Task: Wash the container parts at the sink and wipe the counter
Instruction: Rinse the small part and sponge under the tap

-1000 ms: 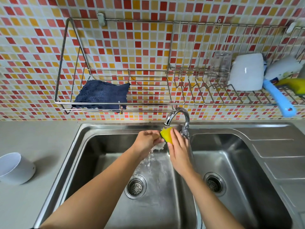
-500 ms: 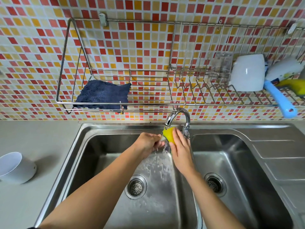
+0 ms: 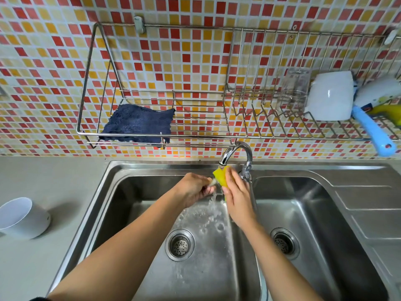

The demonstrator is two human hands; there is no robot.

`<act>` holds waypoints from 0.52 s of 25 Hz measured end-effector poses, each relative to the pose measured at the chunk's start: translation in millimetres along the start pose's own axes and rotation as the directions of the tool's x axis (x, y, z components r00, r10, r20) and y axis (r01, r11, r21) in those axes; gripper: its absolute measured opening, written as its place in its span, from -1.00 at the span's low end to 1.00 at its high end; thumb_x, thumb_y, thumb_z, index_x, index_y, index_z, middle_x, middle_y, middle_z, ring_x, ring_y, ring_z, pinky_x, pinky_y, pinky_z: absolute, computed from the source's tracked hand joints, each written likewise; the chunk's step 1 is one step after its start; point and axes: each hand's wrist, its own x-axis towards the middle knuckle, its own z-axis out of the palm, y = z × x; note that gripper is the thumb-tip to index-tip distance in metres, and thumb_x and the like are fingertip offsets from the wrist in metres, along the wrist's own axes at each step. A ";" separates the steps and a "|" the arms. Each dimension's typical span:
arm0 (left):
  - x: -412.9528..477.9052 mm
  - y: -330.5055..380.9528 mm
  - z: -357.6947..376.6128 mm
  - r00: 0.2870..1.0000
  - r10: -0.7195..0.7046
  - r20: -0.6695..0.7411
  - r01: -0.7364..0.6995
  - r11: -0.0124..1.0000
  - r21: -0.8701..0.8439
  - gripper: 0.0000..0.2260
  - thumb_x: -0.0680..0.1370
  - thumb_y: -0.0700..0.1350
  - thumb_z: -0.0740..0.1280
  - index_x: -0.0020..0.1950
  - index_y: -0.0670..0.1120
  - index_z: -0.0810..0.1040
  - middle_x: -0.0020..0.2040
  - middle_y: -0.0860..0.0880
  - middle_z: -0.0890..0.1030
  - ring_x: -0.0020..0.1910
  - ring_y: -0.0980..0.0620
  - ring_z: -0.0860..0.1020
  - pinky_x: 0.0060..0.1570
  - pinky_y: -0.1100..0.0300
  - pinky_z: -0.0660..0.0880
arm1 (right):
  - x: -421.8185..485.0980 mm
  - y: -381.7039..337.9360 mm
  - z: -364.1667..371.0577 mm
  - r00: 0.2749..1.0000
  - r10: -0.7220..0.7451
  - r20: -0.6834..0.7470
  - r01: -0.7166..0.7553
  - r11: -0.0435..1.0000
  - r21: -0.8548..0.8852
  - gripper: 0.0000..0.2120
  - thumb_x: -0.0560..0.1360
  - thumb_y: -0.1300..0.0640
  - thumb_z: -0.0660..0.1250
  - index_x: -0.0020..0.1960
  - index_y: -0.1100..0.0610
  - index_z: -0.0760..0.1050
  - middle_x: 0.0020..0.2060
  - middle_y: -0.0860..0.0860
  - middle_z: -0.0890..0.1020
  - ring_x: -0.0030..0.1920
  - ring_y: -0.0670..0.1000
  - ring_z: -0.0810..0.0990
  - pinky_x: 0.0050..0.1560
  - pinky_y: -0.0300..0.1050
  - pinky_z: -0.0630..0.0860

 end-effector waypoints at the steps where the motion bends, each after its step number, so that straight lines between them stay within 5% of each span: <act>1: -0.1 0.0 -0.5 1.000 0.010 0.008 -0.010 1.000 0.025 -0.82 0.59 -0.34 0.20 -0.15 -0.33 0.54 -0.44 -0.15 0.56 -0.58 0.15 0.50 -0.53 0.42 0.46 | 0.8 0.2 1.4 0.999 0.033 -0.018 -0.033 0.999 0.015 -0.55 0.58 0.13 0.10 0.45 0.17 0.21 0.44 -0.03 0.22 0.30 0.07 0.34 0.30 -0.20 0.19; 10: 3.7 -13.5 2.1 0.964 0.258 -0.067 -0.231 0.934 0.271 -0.88 0.45 -0.33 0.42 -0.26 -0.16 0.64 -0.24 -0.14 0.64 -0.30 0.04 0.59 -0.07 0.15 0.62 | -4.1 -1.0 -0.2 0.996 0.082 -0.033 -0.080 0.995 0.059 -0.54 0.57 0.12 0.14 0.45 0.17 0.22 0.44 -0.03 0.24 0.26 -0.06 0.26 0.26 -0.21 0.22; 13: -2.3 -15.5 4.5 0.934 0.316 -0.166 -0.255 0.917 0.307 -0.95 0.43 -0.30 0.46 -0.15 -0.18 0.66 -0.23 -0.10 0.64 -0.48 0.22 0.55 -0.42 0.42 0.50 | -4.6 -0.2 0.9 0.986 0.162 -0.030 -0.158 0.982 0.099 -0.56 0.58 0.18 0.18 0.44 0.21 0.22 0.44 0.02 0.23 0.36 0.07 0.29 0.27 -0.50 0.02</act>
